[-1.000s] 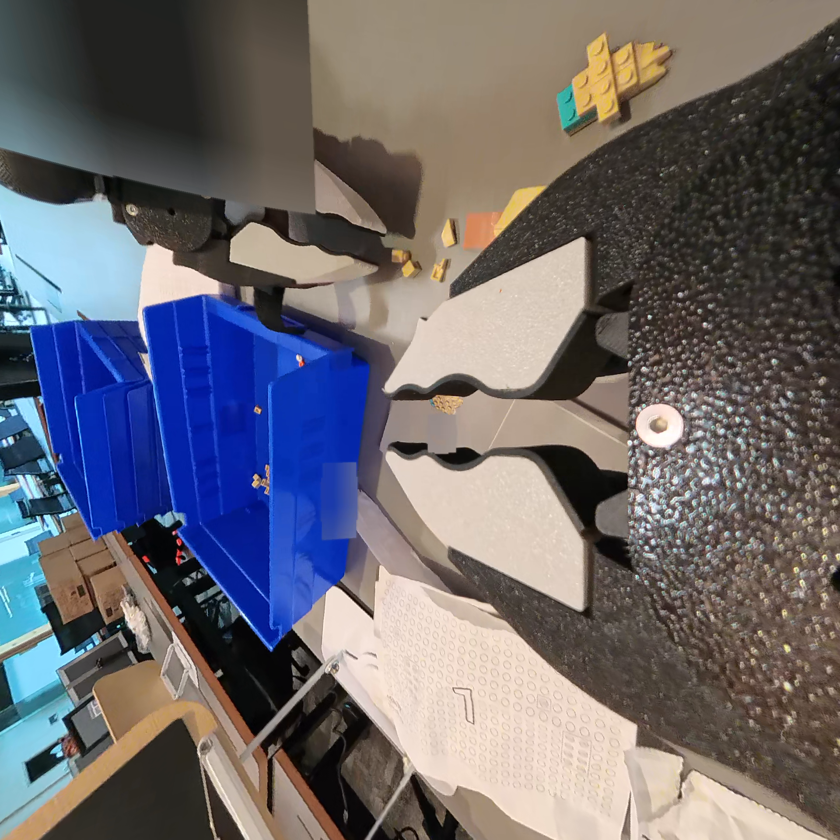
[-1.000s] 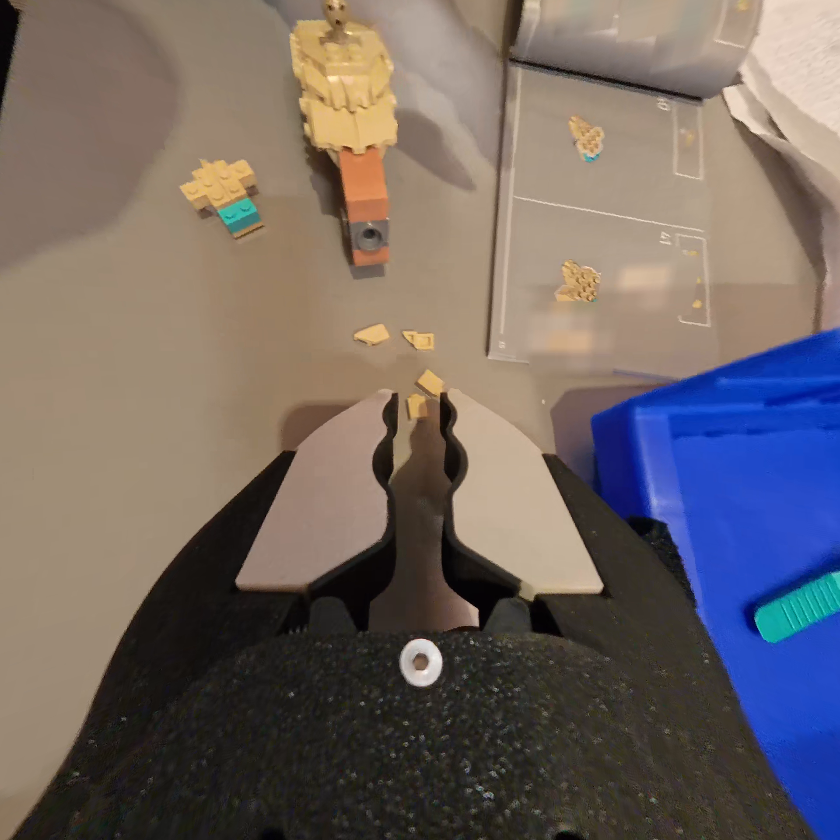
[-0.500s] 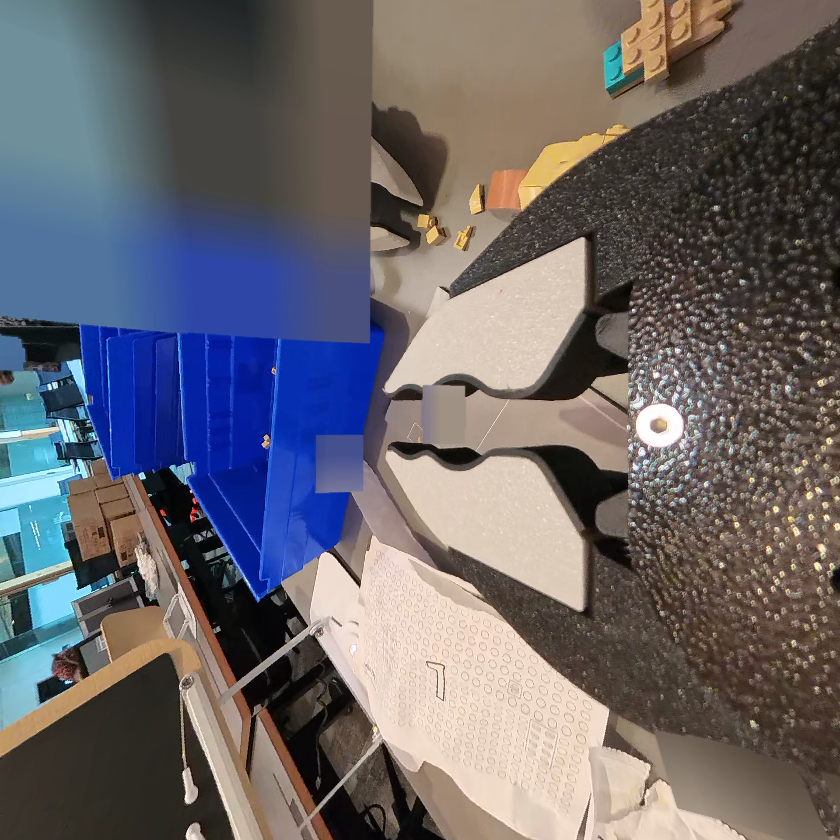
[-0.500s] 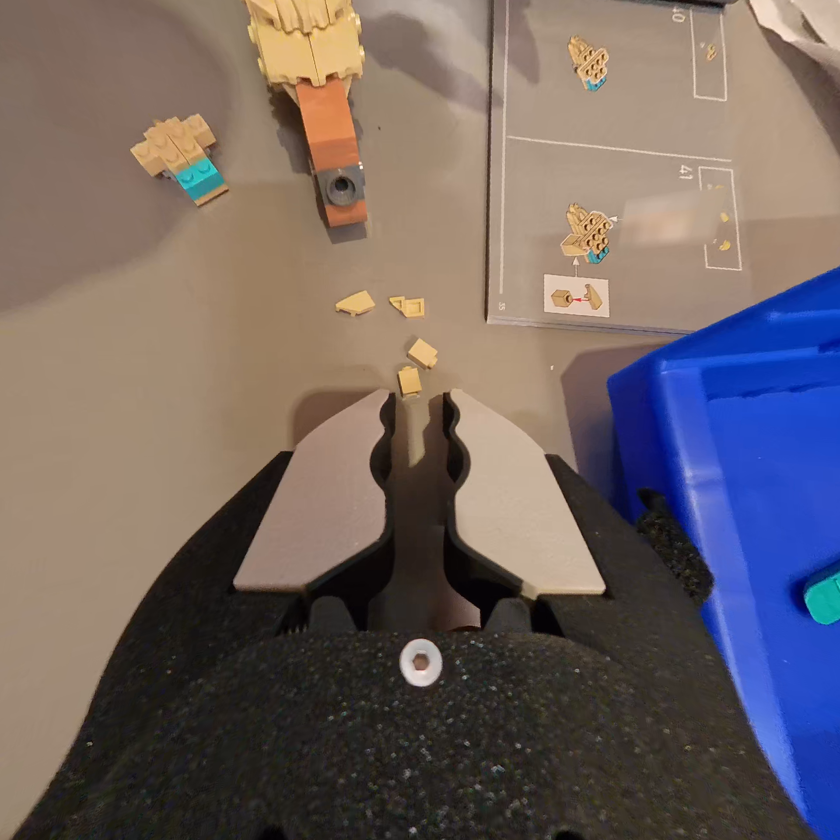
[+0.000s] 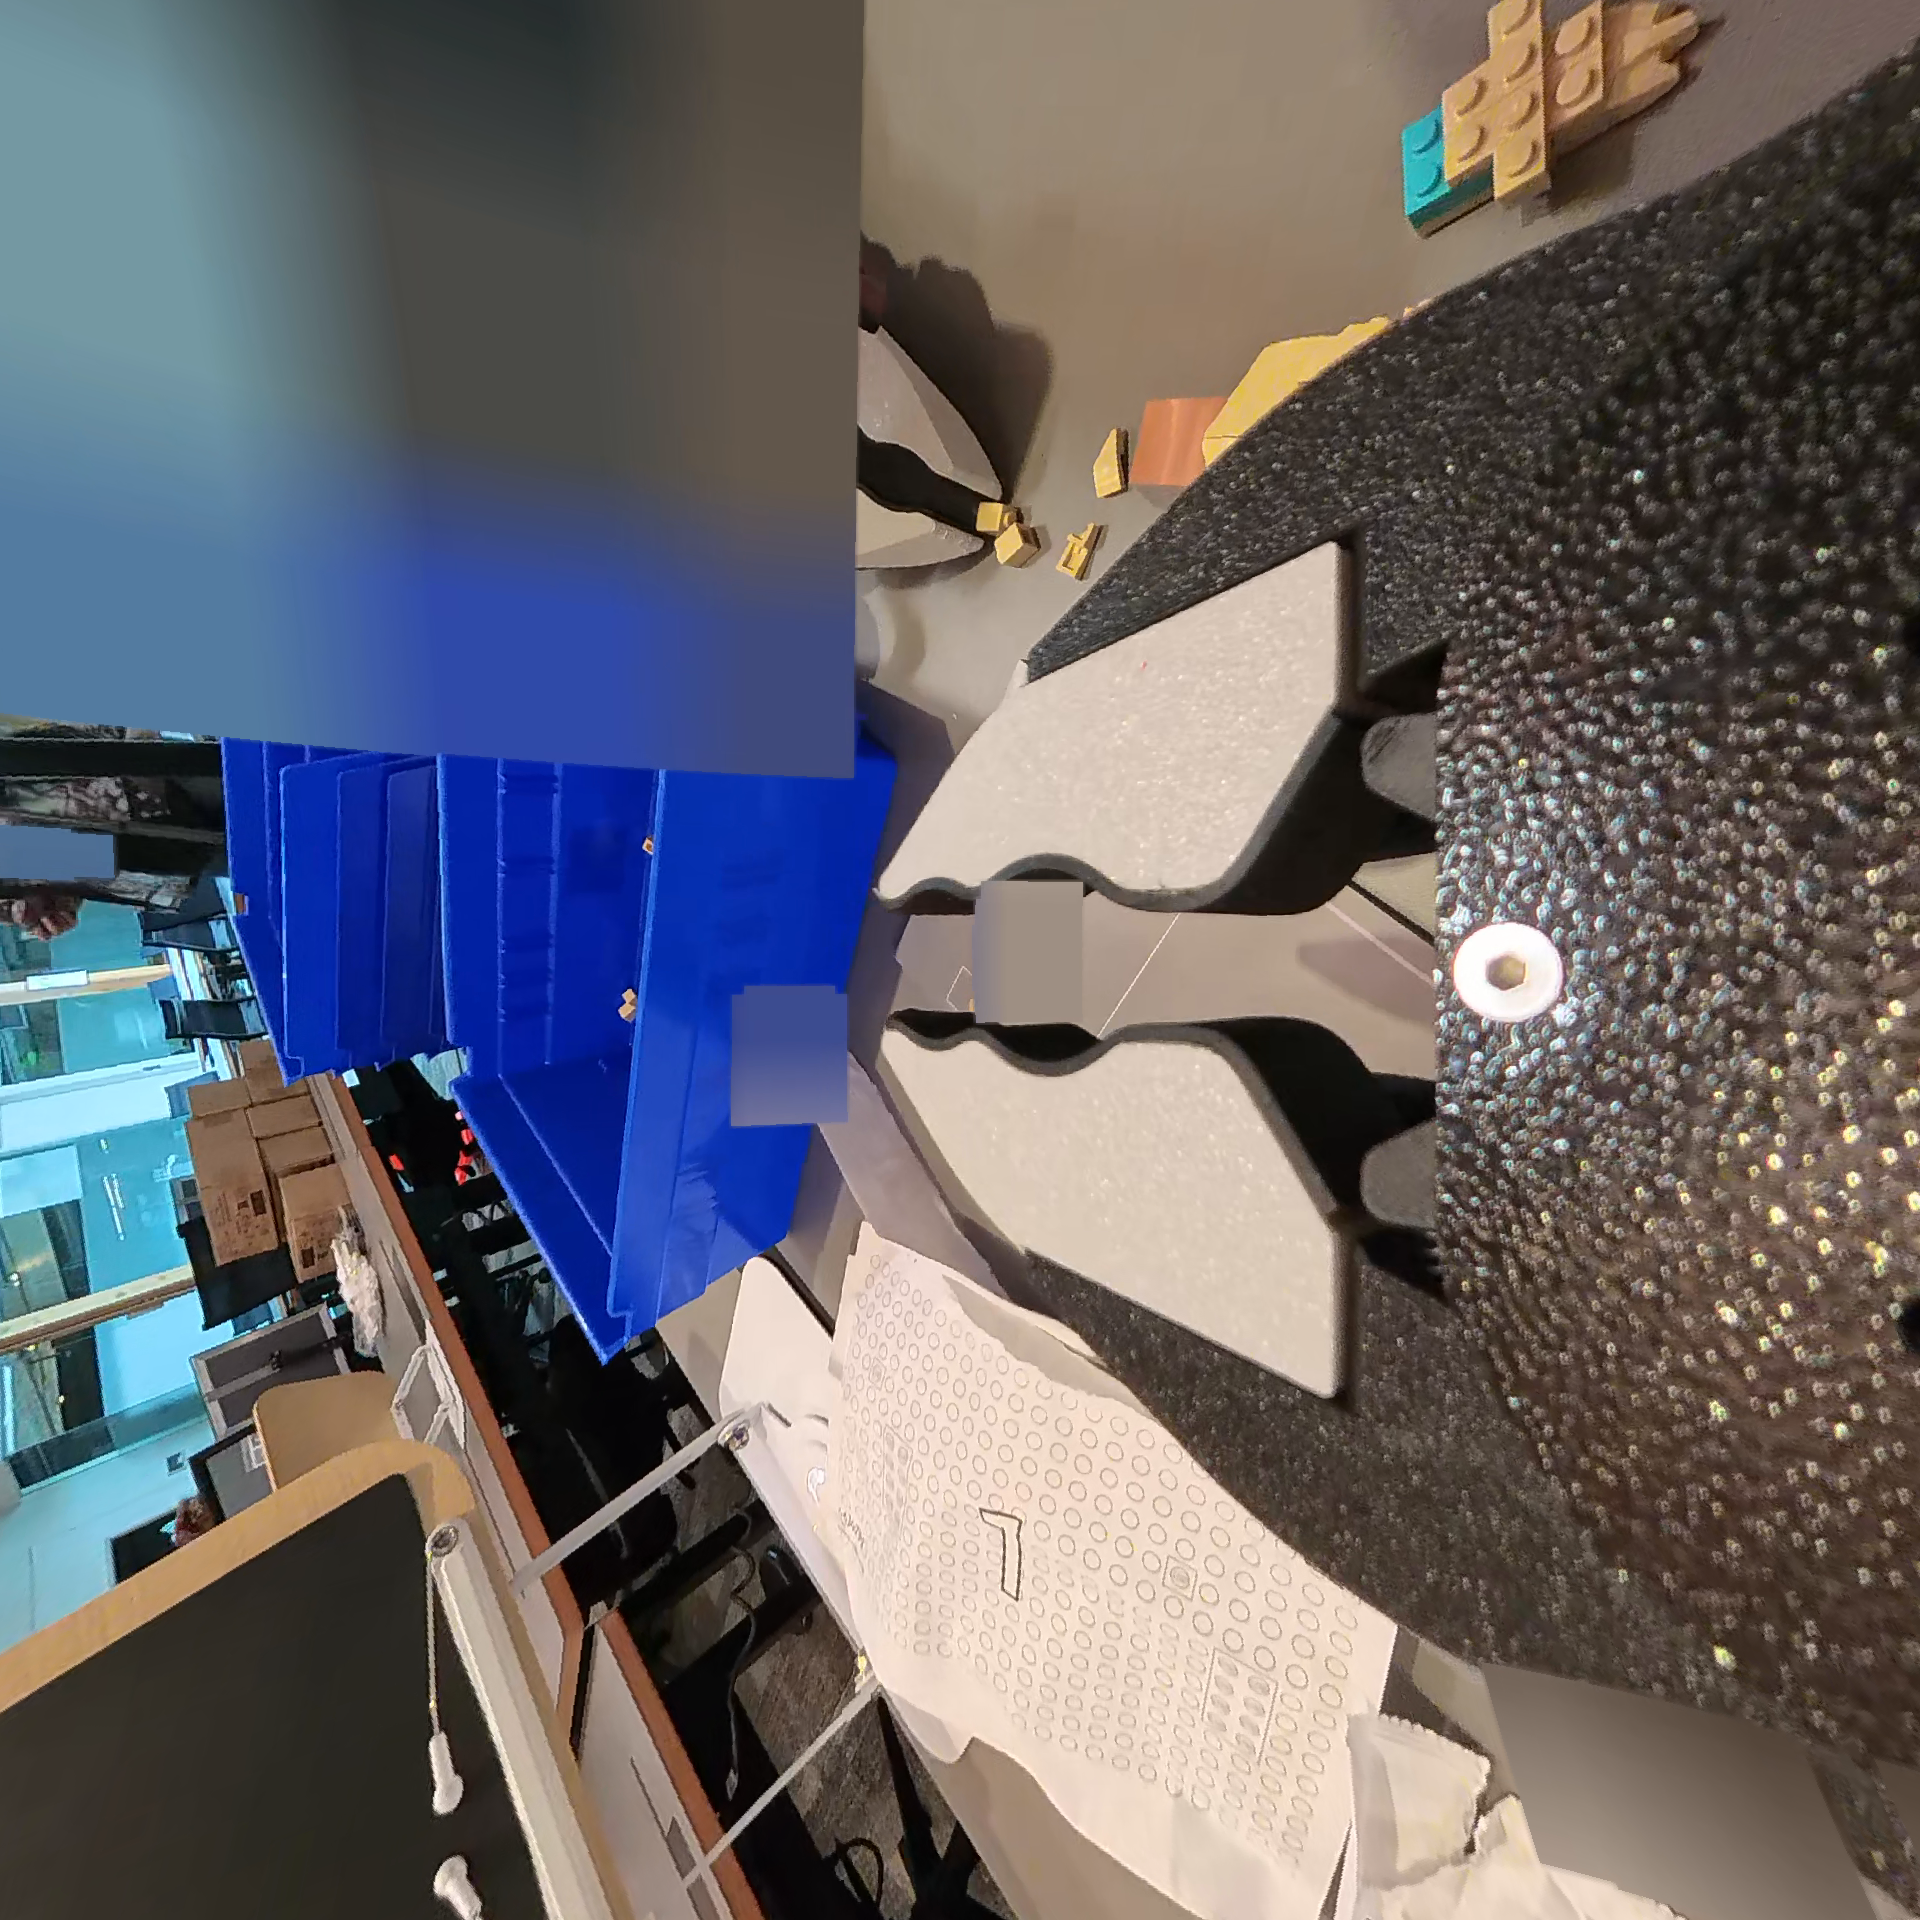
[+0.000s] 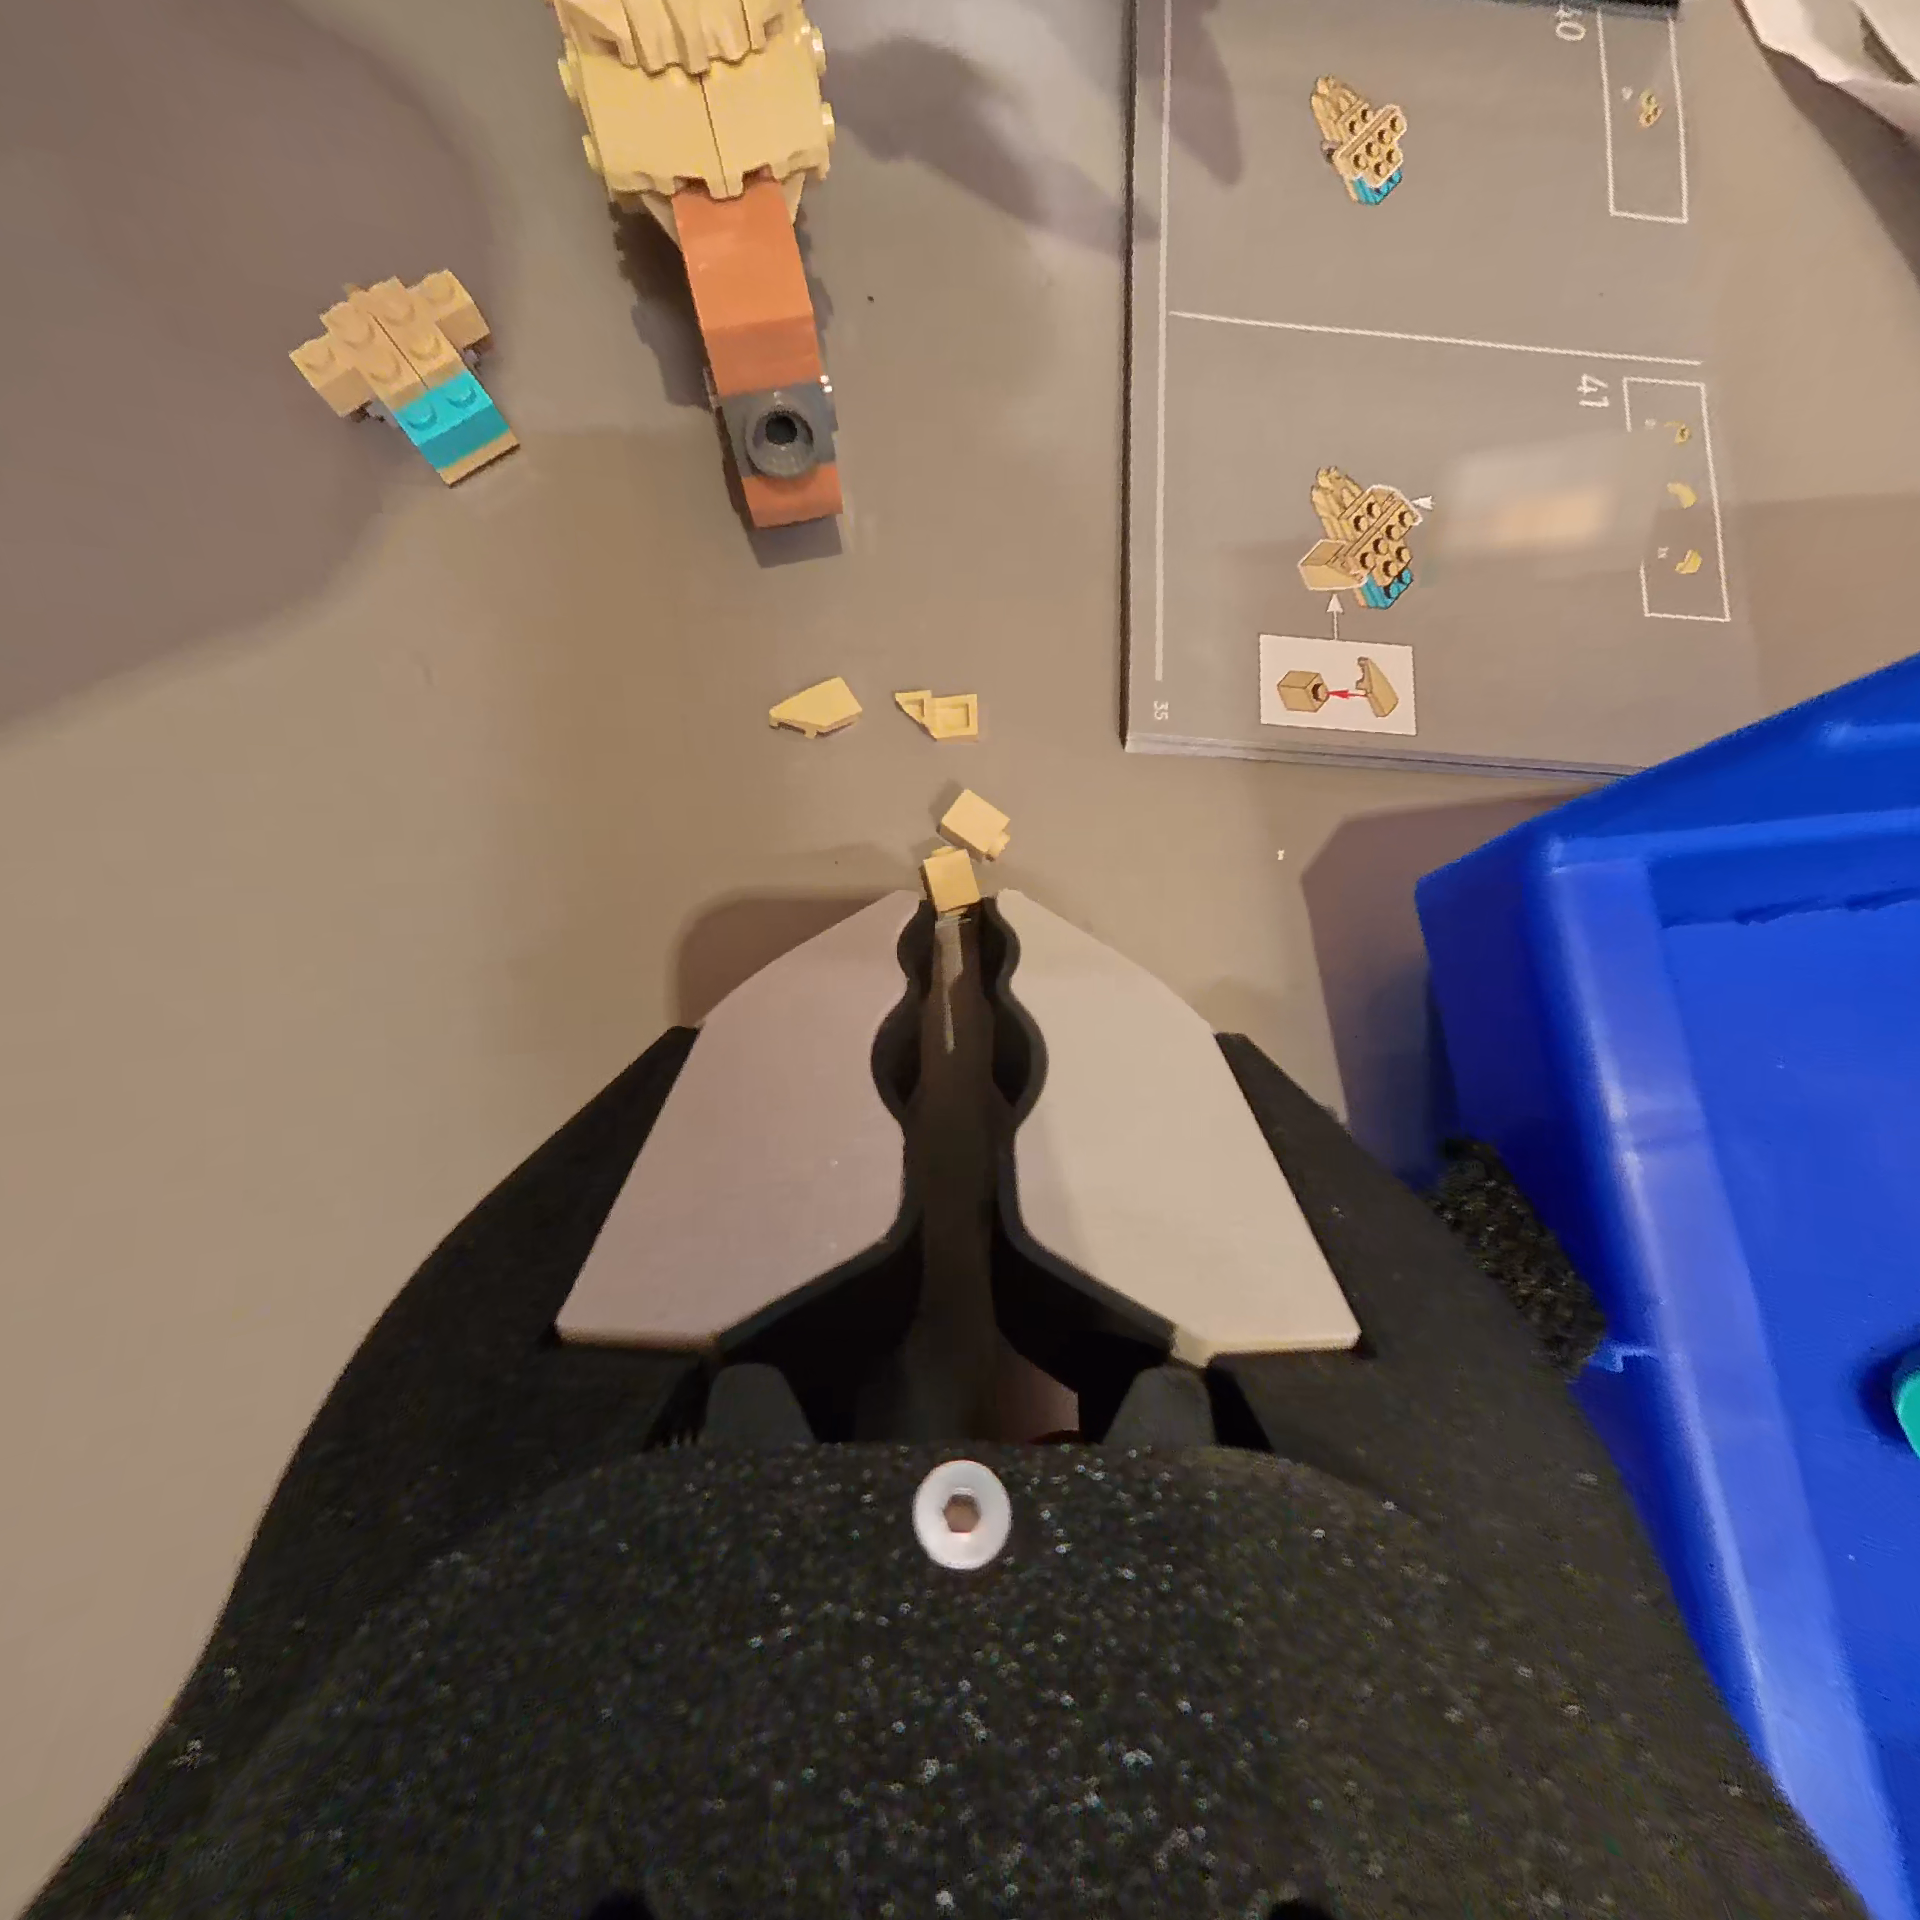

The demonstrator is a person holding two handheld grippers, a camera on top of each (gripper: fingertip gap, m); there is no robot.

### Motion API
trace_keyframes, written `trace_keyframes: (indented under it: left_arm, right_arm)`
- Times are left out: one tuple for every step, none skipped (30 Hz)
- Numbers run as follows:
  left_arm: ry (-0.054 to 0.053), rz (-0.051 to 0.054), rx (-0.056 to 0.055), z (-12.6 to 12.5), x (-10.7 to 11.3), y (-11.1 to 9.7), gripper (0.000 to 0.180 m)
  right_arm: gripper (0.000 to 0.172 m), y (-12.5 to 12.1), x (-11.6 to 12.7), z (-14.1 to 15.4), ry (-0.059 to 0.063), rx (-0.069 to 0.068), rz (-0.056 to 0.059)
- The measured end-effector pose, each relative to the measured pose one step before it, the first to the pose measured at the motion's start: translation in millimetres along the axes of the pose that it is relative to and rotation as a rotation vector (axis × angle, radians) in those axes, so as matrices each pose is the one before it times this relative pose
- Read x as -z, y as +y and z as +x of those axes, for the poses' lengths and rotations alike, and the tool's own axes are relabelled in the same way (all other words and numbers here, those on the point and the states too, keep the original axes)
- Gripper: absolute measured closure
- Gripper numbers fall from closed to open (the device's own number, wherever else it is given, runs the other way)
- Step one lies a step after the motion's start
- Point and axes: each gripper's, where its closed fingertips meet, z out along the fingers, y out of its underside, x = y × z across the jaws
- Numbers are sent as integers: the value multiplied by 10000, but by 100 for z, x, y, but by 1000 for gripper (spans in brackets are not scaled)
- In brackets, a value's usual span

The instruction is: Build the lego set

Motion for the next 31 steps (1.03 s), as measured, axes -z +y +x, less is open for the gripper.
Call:
trace_keyframes:
  left_arm:
    - [-21,30,10,-38,29,-46,163]
    - [-21,23,11,-50,17,-39,163]
    - [-9,5,16,-36,8,12,163]
    - [-12,1,21,-28,3,25,163]
    - [-13,9,21,-26,-16,11,163]
    - [-8,15,18,-12,-2,-6,163]
    - [-4,21,15,3,-1,-24,163]
    - [7,15,9,33,3,-29,163]
    - [18,1,3,50,-17,-8,163]
    - [9,6,-5,46,8,-32,163]
    - [5,21,-8,55,-2,-43,163]
    - [19,17,-1,72,-7,-38,163]
    - [30,11,8,84,-7,-51,163]
    - [32,20,9,95,-9,-43,163]
    - [42,19,4,108,3,-60,163]
    - [35,14,-4,111,-7,-49,163]
    - [14,17,-16,71,6,-59,163]
    - [6,17,-21,61,16,-68,163]
    - [-2,21,-18,44,21,-81,163]
    - [0,30,-12,39,35,-98,163]
    - [1,37,-4,26,31,-93,163]
    - [8,40,4,40,29,-98,163]
    - [20,46,9,61,23,-95,163]
    - [29,48,13,88,1,-93,163]
    - [23,37,9,84,-11,-53,163]
    - [9,15,-1,66,-26,-10,163]
    - [13,-4,-13,72,-59,36,163]
    - [11,-11,-20,74,-61,54,163]
    - [8,-18,-20,63,-75,81,163]
    - [4,-25,-16,46,-73,91,163]
    - [-1,-25,-15,41,-74,101,163]
  right_arm:
    - [164,-64,-2,-8,4,6,30]
    - [164,-46,11,7,4,6,25]
    - [164,-40,27,37,32,13,19]
    - [164,-52,49,50,41,21,28]
    - [164,-75,59,25,22,18,35]
    - [164,-88,80,3,10,15,44]
    - [164,-133,80,7,14,16,73]
    - [164,-161,87,-1,14,16,81]
    - [163,-162,76,-10,17,26,82]
    - [163,-170,64,-53,4,33,92]
    - [163,-151,42,-66,-9,28,73]
    - [163,-119,9,-60,8,27,55]
    - [163,-80,1,-67,2,35,24]
    - [163,-70,-22,-76,-3,38,15]
    - [163,-136,-18,-45,19,34,61]
    - [163,-198,-5,-39,12,14,97]
    - [163,-225,7,-58,-12,-7,117]
    - [163,-249,8,-24,8,-5,136]
    - [163,-265,15,48,56,-2,148]
    - [163,-288,28,82,81,-13,159]
    - [163,-338,18,154,116,-29,202]
    - [163,-401,31,176,136,-56,247]
    - [163,-416,29,181,135,-75,262]
    - [163,-432,11,164,132,-81,275]
    - [164,-409,8,85,88,-82,265]
    - [163,-356,-19,-15,29,-70,245]
    - [163,-316,-18,-132,-25,-50,214]
    - [163,-262,-35,-133,-22,-28,192]
    - [163,-223,-28,-113,5,-12,150]
    - [163,-140,-39,-140,-12,-1,90]
    - [163,-58,-57,-170,-33,25,27]
